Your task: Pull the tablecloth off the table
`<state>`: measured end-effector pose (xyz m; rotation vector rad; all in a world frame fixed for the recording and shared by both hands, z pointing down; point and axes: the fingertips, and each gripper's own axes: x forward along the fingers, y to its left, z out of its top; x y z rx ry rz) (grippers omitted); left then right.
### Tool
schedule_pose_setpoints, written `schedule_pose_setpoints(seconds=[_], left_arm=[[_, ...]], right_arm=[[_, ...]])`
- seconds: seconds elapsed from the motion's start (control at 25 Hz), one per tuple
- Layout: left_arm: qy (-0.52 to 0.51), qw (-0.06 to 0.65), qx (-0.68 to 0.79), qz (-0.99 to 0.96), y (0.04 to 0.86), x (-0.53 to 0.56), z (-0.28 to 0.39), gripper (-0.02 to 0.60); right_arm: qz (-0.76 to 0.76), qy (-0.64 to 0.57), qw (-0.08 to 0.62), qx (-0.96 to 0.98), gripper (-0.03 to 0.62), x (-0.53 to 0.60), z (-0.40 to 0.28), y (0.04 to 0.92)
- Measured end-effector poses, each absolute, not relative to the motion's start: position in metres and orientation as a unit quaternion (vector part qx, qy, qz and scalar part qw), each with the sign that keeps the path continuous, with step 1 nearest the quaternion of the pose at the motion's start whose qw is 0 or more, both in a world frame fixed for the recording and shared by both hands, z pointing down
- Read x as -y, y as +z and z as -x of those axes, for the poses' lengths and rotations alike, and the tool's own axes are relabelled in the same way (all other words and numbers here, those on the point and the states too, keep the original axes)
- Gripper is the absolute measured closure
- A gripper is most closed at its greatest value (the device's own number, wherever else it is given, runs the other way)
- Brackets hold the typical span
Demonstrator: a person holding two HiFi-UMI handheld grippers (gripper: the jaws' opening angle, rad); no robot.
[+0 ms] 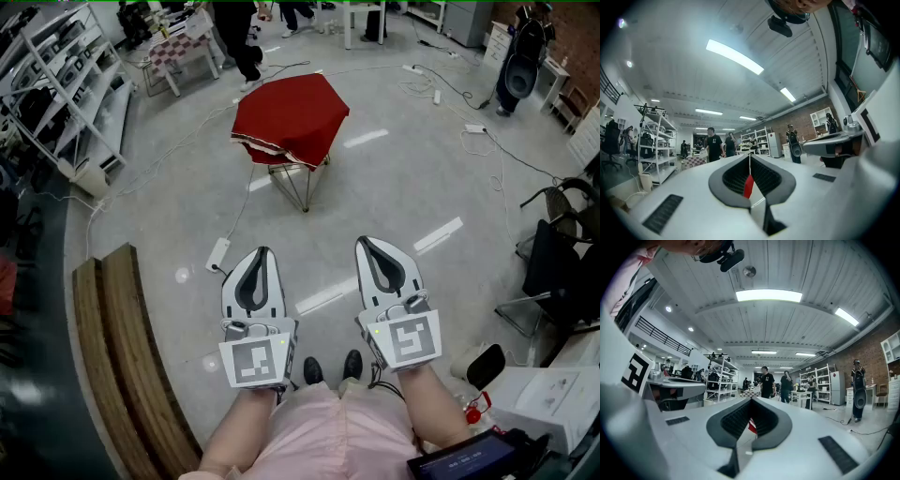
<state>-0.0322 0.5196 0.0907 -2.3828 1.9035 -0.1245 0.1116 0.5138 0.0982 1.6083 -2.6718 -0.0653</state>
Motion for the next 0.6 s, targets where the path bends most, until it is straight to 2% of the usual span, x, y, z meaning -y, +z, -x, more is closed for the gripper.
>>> schedule_pose_setpoints(seconds=[0.32,0.48,0.6], left_arm=[[-0.027,0.061,-0.618,0.783,0.088,-0.512,0.011,0.551],[-0.025,0.062,-0.624,0.779,0.092,-0.508,-0.005,0.551],[-0.028,0.063,-0.627,0.776,0.097,-0.503,-0.015,0.551]], right_arm=[[-0.514,-0.023,0.013,0.857,0.577,-0.505,-0.131,0.1],[-0.494,-0.017,-0.025,0.869,0.577,-0.505,-0.148,0.099],[-0.491,-0.006,-0.018,0.871,0.577,-0.498,-0.159,0.108]])
